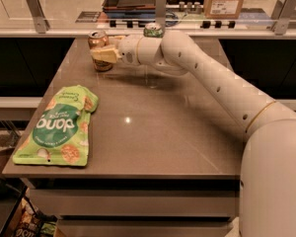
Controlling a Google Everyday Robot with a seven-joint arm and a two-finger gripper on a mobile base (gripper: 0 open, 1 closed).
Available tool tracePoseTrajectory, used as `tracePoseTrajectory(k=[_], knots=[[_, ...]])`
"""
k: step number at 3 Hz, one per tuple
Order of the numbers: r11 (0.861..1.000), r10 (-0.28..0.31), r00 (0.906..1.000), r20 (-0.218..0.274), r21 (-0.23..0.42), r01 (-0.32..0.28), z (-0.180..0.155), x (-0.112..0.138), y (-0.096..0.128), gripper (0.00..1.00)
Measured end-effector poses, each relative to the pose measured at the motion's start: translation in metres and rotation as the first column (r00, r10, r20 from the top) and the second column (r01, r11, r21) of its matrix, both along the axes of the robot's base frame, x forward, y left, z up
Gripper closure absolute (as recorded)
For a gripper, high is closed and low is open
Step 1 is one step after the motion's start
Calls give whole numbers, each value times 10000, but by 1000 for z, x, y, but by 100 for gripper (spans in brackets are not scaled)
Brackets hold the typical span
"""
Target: Knock orange can over
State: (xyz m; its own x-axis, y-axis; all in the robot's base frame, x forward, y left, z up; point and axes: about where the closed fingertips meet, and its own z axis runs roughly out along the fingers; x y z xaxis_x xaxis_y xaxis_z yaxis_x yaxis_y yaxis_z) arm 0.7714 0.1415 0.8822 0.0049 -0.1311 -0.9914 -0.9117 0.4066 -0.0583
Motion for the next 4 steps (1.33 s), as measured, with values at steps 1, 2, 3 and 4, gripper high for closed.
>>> tracePoseTrajectory(k=[1, 2, 3, 4], knots=[[10000, 35, 10000, -10, -14, -35, 0, -1, 3, 100], [10000, 34, 10000, -11, -17, -34, 0, -1, 3, 100], [9982, -391, 9988, -282, -472, 378, 9, -9, -13, 100], [9905, -958, 9940, -531, -1045, 899, 22, -17, -32, 100]])
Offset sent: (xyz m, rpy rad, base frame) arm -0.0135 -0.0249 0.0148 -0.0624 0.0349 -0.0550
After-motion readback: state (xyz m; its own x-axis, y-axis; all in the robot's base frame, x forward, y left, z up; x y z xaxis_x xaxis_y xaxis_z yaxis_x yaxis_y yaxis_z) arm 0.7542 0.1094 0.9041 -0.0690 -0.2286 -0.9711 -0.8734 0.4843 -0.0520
